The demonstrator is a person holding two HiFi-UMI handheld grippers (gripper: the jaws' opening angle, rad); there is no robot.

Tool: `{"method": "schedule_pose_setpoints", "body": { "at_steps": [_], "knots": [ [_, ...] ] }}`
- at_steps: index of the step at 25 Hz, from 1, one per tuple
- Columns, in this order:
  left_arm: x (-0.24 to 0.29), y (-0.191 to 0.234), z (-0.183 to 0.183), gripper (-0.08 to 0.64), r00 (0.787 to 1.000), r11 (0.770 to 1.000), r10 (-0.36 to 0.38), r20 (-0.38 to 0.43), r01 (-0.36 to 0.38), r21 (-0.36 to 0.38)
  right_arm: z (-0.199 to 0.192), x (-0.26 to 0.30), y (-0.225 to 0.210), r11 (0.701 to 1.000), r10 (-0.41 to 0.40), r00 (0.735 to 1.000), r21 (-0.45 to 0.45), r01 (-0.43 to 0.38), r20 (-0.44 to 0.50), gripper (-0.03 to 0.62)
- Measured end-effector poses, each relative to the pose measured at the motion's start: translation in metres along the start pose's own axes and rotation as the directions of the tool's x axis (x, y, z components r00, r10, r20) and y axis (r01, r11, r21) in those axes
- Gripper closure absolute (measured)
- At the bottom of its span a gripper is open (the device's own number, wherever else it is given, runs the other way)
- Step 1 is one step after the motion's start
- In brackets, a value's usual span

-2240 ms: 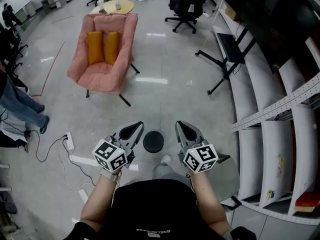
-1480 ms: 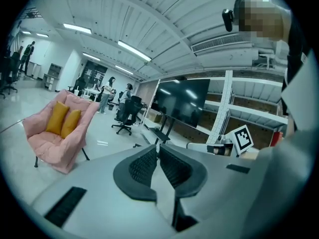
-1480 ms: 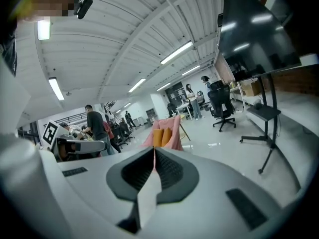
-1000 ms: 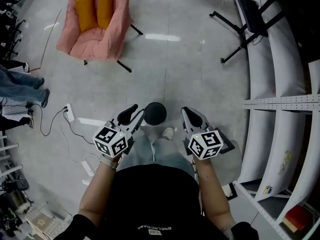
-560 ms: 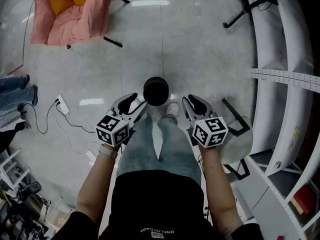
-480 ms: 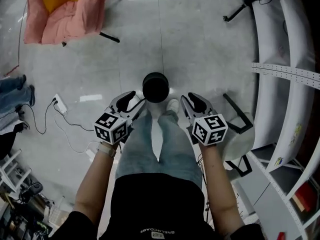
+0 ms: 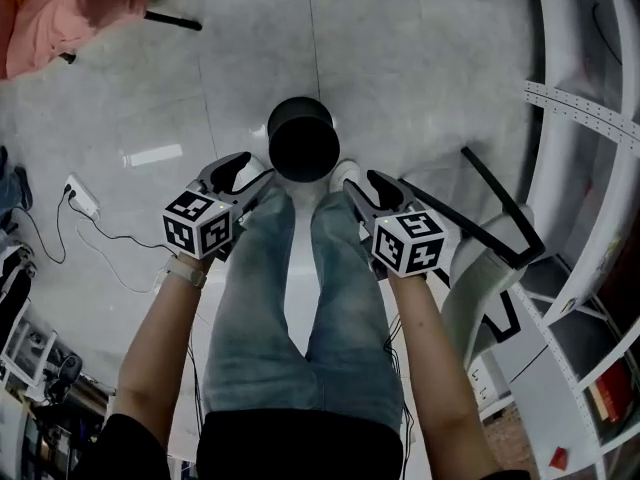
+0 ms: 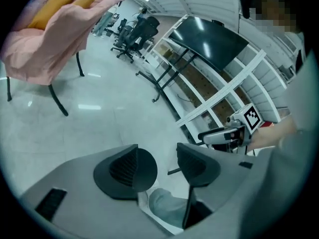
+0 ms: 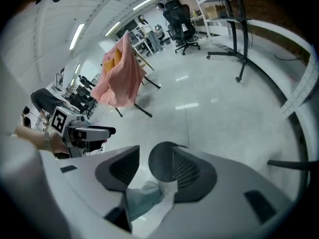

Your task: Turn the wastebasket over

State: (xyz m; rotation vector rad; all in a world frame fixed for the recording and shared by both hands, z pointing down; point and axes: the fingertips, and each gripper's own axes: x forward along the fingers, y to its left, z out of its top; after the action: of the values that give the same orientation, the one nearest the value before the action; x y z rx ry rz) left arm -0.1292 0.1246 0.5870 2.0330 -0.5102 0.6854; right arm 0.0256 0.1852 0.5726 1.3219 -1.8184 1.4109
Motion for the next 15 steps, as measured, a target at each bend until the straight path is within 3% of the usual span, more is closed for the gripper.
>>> {"method": "schedule_pose_setpoints", "body": {
  "at_steps": [4,8,15],
  "knots": [
    [0.048,0.025,-0.039,0.310,0.996,0.999,-0.034,-0.086,0.035,0.013,-0.029,0.042,-0.026,0.999,-0.012,0.998,0.043,0.014,-0.058,0.393],
    [0.086,0.055,-0.068,0.301,0.987,0.999,-0.010,-0.158,0.018,0.046,-0.056,0.078,-0.052,0.996,-0.022,0.994,0.082,0.031,-0.111,0.382],
    [0.134,0.099,-0.087,0.284,0.979,1.000,-0.004,-0.203,0.002,-0.013,-0.097,0.138,-0.078,0.988,0.011,0.985,0.152,0.015,-0.171,0.374]
  ]
}}
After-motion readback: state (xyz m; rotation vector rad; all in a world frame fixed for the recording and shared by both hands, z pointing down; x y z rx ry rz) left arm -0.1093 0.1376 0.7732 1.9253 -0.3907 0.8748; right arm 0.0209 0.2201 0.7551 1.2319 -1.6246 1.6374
